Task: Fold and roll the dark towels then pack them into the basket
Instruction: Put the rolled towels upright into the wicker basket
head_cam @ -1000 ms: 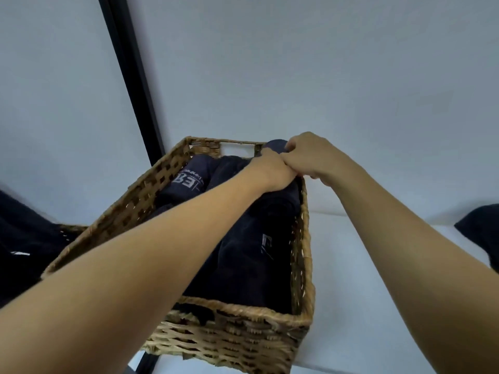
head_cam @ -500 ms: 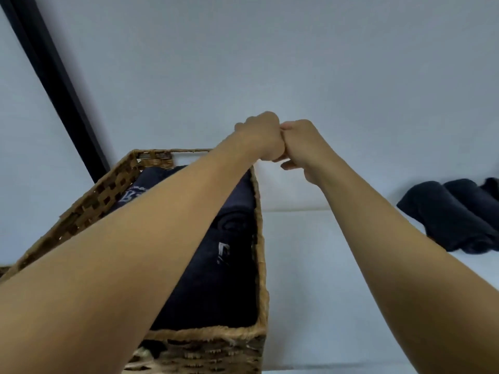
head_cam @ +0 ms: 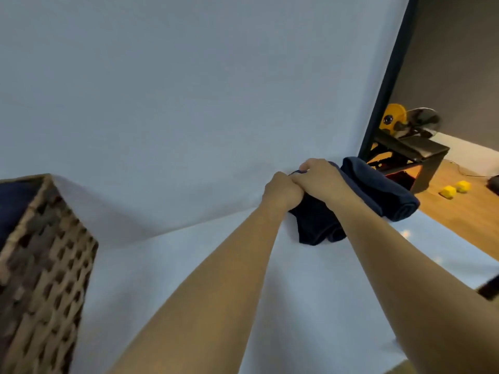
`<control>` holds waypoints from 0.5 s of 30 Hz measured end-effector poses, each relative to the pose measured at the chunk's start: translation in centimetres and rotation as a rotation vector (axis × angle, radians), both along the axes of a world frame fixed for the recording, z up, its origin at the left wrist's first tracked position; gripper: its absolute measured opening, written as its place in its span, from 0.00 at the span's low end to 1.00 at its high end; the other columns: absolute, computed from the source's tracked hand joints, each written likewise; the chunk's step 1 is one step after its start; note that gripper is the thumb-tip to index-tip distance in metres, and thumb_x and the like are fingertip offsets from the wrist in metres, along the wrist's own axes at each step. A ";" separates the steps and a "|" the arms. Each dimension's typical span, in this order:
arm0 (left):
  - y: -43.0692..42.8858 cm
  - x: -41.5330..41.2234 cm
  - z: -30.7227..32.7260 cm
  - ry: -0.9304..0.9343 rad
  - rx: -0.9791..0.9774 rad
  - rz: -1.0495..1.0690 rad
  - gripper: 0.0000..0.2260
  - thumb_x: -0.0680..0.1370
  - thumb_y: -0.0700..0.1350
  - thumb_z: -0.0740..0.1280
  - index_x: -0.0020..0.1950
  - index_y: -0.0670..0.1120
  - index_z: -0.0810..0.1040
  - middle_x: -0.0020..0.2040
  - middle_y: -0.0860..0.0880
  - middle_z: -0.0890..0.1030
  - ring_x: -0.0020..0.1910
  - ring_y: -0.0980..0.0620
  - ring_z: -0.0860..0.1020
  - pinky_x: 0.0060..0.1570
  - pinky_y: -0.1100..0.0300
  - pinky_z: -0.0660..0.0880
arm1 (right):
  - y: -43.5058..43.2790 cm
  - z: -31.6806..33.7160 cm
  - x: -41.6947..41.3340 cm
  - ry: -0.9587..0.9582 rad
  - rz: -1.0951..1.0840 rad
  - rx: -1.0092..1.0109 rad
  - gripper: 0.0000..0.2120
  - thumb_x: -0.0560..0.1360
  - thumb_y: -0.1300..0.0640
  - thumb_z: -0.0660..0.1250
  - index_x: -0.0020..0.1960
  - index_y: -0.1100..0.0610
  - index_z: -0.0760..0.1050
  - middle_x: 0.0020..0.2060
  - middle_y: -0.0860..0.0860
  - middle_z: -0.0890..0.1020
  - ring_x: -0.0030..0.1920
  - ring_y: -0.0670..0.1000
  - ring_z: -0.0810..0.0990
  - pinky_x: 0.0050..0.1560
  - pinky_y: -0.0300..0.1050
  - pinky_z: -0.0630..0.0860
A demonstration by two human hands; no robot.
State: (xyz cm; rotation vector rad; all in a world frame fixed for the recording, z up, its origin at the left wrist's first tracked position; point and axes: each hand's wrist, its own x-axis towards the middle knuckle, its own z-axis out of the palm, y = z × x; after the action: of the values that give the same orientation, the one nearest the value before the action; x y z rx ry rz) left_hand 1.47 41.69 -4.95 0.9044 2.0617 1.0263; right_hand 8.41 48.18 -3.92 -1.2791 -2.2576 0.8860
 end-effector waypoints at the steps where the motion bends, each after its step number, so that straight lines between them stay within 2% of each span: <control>1: 1.0 0.5 -1.1 -0.036 -0.012 -0.001 0.18 0.79 0.45 0.60 0.68 0.42 0.68 0.61 0.45 0.77 0.54 0.46 0.76 0.57 0.52 0.77 | 1.0 -1.2 0.5 -0.025 -0.004 0.002 0.16 0.76 0.54 0.66 0.58 0.64 0.76 0.50 0.59 0.82 0.52 0.58 0.80 0.52 0.50 0.77; 3: 3.5 1.4 -3.3 -0.070 -0.035 0.006 0.25 0.76 0.50 0.61 0.72 0.43 0.66 0.65 0.42 0.76 0.60 0.43 0.76 0.60 0.46 0.76 | 3.2 -3.3 1.4 -0.069 -0.025 0.027 0.13 0.76 0.52 0.66 0.55 0.61 0.77 0.44 0.54 0.81 0.47 0.55 0.80 0.40 0.45 0.73; 5: 5.2 1.5 -5.0 -0.078 -0.037 0.033 0.30 0.75 0.52 0.61 0.75 0.43 0.61 0.68 0.41 0.73 0.63 0.41 0.75 0.61 0.44 0.75 | 4.6 -4.8 1.7 -0.065 -0.047 0.028 0.12 0.75 0.51 0.65 0.52 0.59 0.76 0.40 0.52 0.80 0.42 0.53 0.78 0.32 0.43 0.68; 8: 5.7 1.3 -5.2 -0.061 0.011 0.073 0.33 0.71 0.53 0.62 0.74 0.42 0.63 0.65 0.40 0.74 0.61 0.40 0.76 0.60 0.44 0.76 | 5.4 -5.4 1.2 -0.054 -0.069 -0.027 0.13 0.75 0.50 0.64 0.50 0.60 0.77 0.38 0.53 0.80 0.40 0.53 0.78 0.32 0.43 0.68; 12: 4.4 0.3 -3.9 -0.011 0.037 0.089 0.26 0.74 0.49 0.64 0.71 0.43 0.67 0.62 0.42 0.76 0.58 0.43 0.77 0.59 0.46 0.77 | 4.9 -5.0 0.2 0.023 -0.059 -0.144 0.14 0.75 0.50 0.65 0.44 0.61 0.76 0.35 0.54 0.79 0.39 0.55 0.80 0.38 0.46 0.74; 15: 2.4 -1.1 -1.7 0.040 0.065 0.096 0.24 0.74 0.49 0.65 0.69 0.44 0.67 0.60 0.43 0.77 0.56 0.44 0.78 0.58 0.47 0.77 | 3.1 -3.0 -0.9 0.100 -0.031 -0.164 0.13 0.75 0.50 0.65 0.44 0.60 0.74 0.33 0.52 0.78 0.36 0.52 0.78 0.35 0.44 0.72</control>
State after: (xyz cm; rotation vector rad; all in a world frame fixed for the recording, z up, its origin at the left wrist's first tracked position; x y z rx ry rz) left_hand 0.39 44.11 -6.61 0.8726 2.1337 1.1405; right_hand 7.46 51.29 -6.92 -1.3044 -2.1193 1.1177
